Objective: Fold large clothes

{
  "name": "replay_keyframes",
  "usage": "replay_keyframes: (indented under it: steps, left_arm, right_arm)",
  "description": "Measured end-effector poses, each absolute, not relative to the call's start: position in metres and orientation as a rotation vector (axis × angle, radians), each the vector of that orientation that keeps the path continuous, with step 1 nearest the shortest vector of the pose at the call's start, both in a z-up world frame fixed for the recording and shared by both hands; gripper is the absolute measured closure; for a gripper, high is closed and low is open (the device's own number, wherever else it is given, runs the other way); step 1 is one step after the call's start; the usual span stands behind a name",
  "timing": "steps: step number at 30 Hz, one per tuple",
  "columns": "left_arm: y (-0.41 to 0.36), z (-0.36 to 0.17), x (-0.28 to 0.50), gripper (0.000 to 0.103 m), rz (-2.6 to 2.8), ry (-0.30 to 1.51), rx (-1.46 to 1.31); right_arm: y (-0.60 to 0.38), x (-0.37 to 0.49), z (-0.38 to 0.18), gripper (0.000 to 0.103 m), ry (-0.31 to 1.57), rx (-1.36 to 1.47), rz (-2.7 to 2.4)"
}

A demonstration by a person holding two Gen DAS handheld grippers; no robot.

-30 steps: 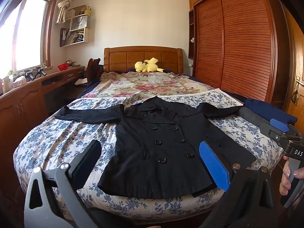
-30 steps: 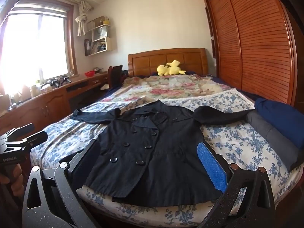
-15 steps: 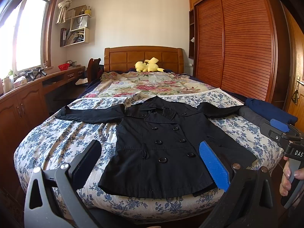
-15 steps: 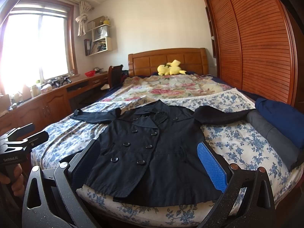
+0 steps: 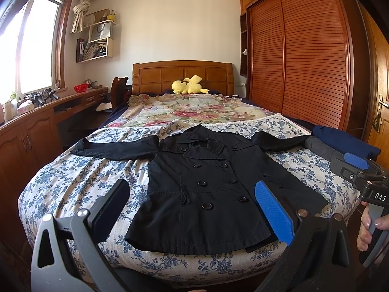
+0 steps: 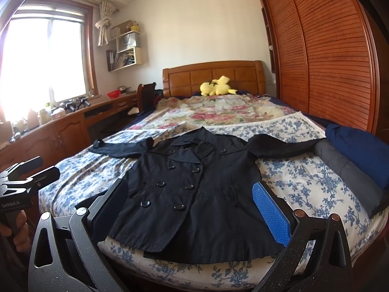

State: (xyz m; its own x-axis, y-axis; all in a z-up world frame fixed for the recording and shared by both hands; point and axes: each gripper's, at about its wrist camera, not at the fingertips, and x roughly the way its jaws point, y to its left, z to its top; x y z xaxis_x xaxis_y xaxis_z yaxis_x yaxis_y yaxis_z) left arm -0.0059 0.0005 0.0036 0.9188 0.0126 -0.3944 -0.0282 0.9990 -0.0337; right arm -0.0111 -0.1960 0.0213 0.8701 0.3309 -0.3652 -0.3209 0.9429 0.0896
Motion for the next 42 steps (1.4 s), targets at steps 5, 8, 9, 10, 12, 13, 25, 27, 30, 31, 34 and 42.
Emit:
replay_keyframes:
  steps: [5,8,9,10,12,13,25,27,30,31,34,42]
  left_arm:
    - [-0.001,0.004,-0.007,0.0,0.023,0.407,-0.038]
    - [-0.002,0.004,-0.006,0.0,0.024,0.407,-0.036]
    - [-0.002,0.004,-0.006,0.0,0.024,0.407,-0.037]
    - [-0.004,0.005,-0.006,0.0,0.025,0.407,-0.036]
    - [-0.004,0.006,-0.006,0.0,0.024,0.405,-0.034]
    - [-0.005,0.006,-0.006,0.0,0.025,0.404,-0.033]
    - [-0.007,0.01,-0.008,0.0,0.024,0.4,-0.028]
    - [-0.007,0.01,-0.008,0.0,0.024,0.4,-0.028]
    - [-0.007,0.012,-0.009,0.0,0.025,0.398,-0.027]
    - [-0.007,0.012,-0.009,0.0,0.025,0.398,-0.027]
    - [-0.007,0.011,-0.009,0.0,0.024,0.397,-0.027]
    - [-0.008,0.013,-0.009,0.0,0.029,0.4,-0.027]
  right_arm:
    - [-0.196,-0.012,0.022,0.0,0.387,0.028,0.34]
    - [-0.196,-0.012,0.02,0.0,0.385,0.027,0.341]
    - [-0.196,-0.012,0.02,0.0,0.386,0.027,0.341]
    - [-0.196,-0.012,0.02,0.0,0.386,0.027,0.341]
    - [-0.197,-0.012,0.02,0.0,0.385,0.027,0.34]
    - [-0.196,-0.012,0.02,0.0,0.386,0.028,0.341]
    - [-0.195,-0.013,0.022,0.0,0.385,0.029,0.343]
    - [-0.195,-0.013,0.022,0.0,0.384,0.029,0.343]
    - [-0.195,-0.013,0.022,0.0,0.384,0.03,0.344]
    - [-0.195,-0.013,0.022,0.0,0.384,0.029,0.344]
    - [-0.194,-0.013,0.022,0.0,0.383,0.031,0.345]
    - [-0.194,-0.014,0.023,0.0,0.382,0.03,0.345]
